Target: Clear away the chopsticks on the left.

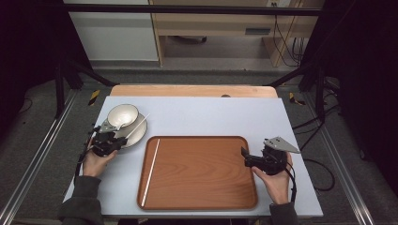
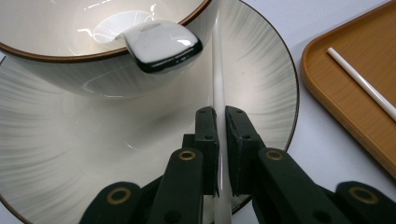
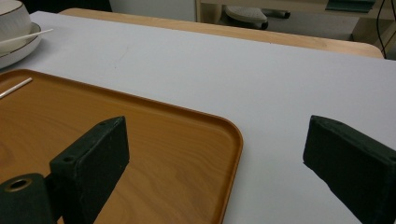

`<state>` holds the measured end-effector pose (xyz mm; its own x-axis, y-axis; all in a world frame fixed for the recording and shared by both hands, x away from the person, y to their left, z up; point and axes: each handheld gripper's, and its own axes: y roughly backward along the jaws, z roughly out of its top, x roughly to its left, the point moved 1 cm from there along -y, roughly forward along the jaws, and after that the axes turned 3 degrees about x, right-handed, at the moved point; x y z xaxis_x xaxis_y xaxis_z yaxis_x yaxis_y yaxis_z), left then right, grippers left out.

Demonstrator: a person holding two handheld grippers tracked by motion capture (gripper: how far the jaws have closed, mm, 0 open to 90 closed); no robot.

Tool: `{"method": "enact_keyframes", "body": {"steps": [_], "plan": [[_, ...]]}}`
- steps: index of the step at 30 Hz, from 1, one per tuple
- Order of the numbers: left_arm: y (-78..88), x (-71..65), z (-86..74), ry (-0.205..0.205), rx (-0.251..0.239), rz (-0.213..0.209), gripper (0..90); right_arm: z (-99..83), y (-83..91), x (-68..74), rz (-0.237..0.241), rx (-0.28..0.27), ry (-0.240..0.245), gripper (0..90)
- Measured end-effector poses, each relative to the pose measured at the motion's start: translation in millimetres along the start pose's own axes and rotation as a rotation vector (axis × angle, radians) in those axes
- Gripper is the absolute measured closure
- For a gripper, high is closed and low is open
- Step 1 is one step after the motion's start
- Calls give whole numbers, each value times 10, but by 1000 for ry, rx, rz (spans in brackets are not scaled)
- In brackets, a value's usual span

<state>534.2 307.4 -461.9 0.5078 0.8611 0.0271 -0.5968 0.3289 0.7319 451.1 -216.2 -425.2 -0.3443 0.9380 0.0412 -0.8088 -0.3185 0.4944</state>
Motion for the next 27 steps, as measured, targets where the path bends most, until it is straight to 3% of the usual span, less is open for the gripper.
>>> {"method": "enact_keyframes", "body": {"steps": [16, 27], "plan": [[218, -171, 36, 32, -51, -24, 843, 2, 21, -17, 4, -8, -7, 70], [436, -342, -39, 63, -92, 5, 843, 2, 23, -17, 4, -12, 2, 69]]}}
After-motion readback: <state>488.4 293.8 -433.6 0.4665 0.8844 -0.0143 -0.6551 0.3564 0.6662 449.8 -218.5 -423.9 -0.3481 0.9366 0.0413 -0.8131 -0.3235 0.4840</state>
